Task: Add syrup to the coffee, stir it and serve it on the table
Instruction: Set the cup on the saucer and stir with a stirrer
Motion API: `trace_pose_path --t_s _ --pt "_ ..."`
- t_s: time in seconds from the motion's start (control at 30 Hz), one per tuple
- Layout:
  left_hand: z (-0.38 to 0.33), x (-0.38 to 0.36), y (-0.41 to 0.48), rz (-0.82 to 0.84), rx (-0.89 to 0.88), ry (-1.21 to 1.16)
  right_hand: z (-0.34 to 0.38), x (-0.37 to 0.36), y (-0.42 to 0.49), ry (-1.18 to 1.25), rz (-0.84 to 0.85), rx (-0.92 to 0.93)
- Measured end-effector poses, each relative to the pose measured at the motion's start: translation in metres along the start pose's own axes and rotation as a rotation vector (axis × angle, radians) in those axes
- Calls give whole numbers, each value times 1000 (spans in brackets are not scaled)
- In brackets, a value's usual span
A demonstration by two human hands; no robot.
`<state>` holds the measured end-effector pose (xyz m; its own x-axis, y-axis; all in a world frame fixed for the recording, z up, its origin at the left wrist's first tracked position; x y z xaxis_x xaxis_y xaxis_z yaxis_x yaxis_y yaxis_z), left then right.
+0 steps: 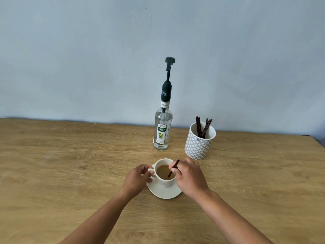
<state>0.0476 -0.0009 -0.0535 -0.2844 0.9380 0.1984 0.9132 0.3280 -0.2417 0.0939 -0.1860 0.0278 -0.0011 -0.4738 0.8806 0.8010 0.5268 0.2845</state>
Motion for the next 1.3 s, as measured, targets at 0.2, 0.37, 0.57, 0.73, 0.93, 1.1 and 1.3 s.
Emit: trace_pose_path --t_s 0.2,0.37,0.57,0.73,0.93,1.1,1.3 --pt "2 0 1 -2 -2 -3 2 -6 2 68 9 -41" --pt "3 0 2 6 -1 -6 -2 -2 6 -42 11 -39" --pt "2 1 1 4 -3 8 -4 -5 3 23 21 -39" --pt "1 0 0 7 6 9 -3 -12 5 42 37 -65" --pt "-1 0 0 8 7 13 -5 -2 5 -76 -11 -57" --pt "0 0 0 -4 4 20 -3 -4 1 11 6 -46" --pt "1 1 0 -12 -26 40 -1 -13 4 32 43 -104"
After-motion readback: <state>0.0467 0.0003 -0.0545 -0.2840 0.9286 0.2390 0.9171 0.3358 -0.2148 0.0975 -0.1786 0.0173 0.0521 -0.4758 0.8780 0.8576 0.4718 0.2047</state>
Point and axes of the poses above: each hand's wrist, its own y-axis towards the middle knuckle, its own x-axis out of the back of the hand, z = x × y, the point moved 5 cm from there along y, towards the middle knuckle, and after that the axes turned 3 degrees about -y, right-handed, at the moved point
